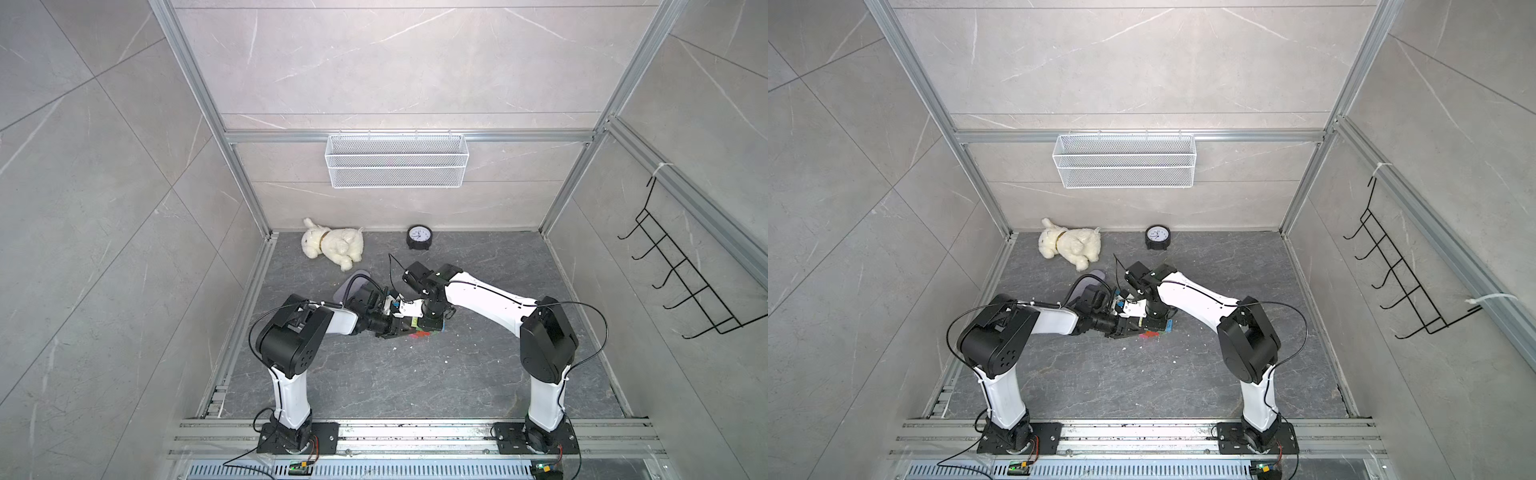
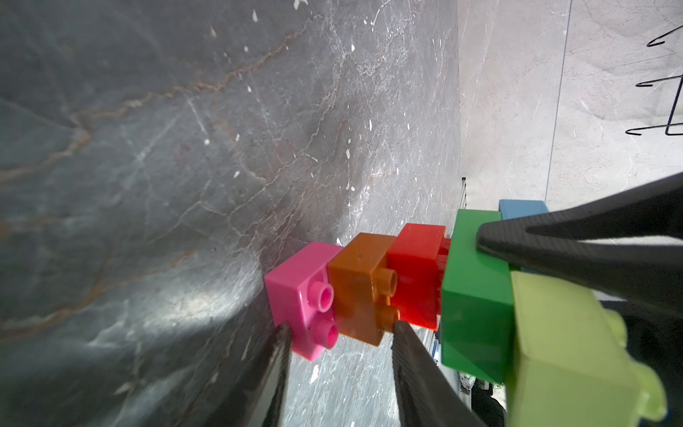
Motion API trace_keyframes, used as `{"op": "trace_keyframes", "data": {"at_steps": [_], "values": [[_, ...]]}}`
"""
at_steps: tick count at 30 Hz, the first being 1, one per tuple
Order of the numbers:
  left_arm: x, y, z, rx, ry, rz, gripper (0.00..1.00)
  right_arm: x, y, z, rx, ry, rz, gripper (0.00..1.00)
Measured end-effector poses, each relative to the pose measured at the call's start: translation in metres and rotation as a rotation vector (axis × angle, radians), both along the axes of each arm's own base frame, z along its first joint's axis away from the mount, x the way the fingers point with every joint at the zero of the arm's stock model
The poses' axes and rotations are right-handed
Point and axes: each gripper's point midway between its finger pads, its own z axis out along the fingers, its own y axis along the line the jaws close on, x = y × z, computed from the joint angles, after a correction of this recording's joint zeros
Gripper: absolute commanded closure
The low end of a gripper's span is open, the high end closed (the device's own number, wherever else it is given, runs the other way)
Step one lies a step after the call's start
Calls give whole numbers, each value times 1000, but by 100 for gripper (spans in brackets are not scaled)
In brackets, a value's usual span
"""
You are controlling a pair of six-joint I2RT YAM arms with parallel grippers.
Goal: Assemble the letter y with lego
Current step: Assemble the lego brick with the lego brick.
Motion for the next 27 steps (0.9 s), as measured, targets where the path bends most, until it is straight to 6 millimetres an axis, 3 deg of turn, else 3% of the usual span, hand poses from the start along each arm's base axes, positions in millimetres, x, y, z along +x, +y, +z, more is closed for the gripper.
{"op": "trace_keyframes", "data": {"at_steps": [27], "values": [[0,1,0,0,3,1,55,-2,0,2,12,-25,-49,74]]}}
